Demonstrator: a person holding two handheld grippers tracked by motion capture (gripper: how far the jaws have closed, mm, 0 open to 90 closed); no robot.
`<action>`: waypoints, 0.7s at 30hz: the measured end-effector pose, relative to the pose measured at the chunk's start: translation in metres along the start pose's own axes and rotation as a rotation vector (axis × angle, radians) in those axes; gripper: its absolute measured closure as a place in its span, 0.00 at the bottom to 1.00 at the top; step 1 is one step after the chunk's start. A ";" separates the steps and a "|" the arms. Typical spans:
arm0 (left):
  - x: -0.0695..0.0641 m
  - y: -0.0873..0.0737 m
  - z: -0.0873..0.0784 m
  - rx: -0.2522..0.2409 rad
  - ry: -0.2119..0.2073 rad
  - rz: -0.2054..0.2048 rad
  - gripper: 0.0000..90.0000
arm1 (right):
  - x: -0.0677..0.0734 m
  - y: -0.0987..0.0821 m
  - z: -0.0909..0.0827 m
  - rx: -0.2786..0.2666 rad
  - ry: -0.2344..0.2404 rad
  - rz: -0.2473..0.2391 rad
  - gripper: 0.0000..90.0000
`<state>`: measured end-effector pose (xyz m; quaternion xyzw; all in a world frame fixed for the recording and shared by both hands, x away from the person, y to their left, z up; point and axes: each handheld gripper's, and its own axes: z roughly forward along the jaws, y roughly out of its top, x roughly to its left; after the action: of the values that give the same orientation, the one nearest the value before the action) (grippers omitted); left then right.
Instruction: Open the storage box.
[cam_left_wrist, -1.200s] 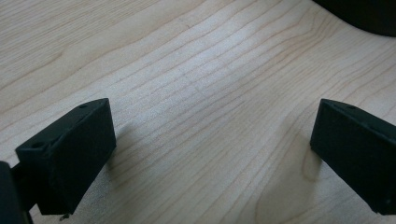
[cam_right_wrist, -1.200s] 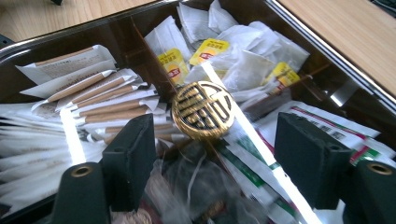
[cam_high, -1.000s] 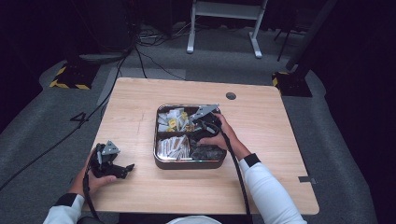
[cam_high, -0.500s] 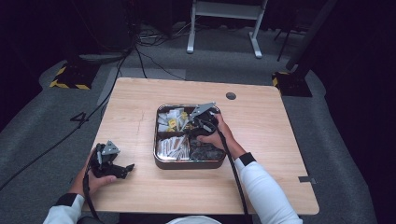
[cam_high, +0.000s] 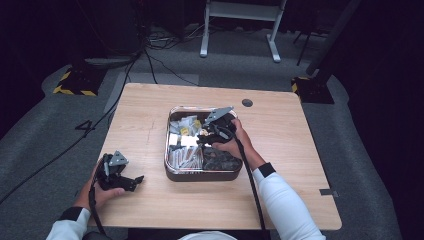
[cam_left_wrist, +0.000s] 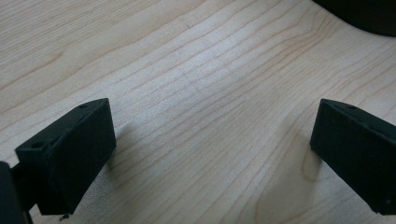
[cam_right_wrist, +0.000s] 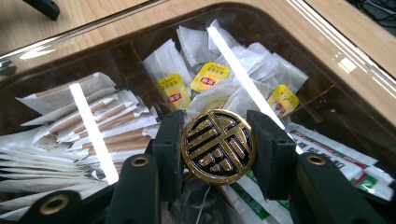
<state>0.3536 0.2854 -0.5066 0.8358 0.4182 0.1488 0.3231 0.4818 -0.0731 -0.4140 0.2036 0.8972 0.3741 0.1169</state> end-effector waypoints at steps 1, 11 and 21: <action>0.000 0.000 0.000 0.000 0.000 0.000 0.00 | 0.000 0.001 -0.002 -0.001 -0.001 0.000 0.66; 0.000 0.000 0.000 0.000 0.001 -0.001 0.00 | -0.011 -0.001 -0.027 -0.029 -0.024 0.018 0.66; 0.000 0.000 0.000 0.000 0.001 0.000 0.00 | -0.022 -0.012 -0.054 -0.033 -0.057 0.023 0.66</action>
<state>0.3535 0.2854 -0.5066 0.8356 0.4186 0.1491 0.3229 0.4782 -0.1245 -0.3837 0.2225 0.8848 0.3840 0.1416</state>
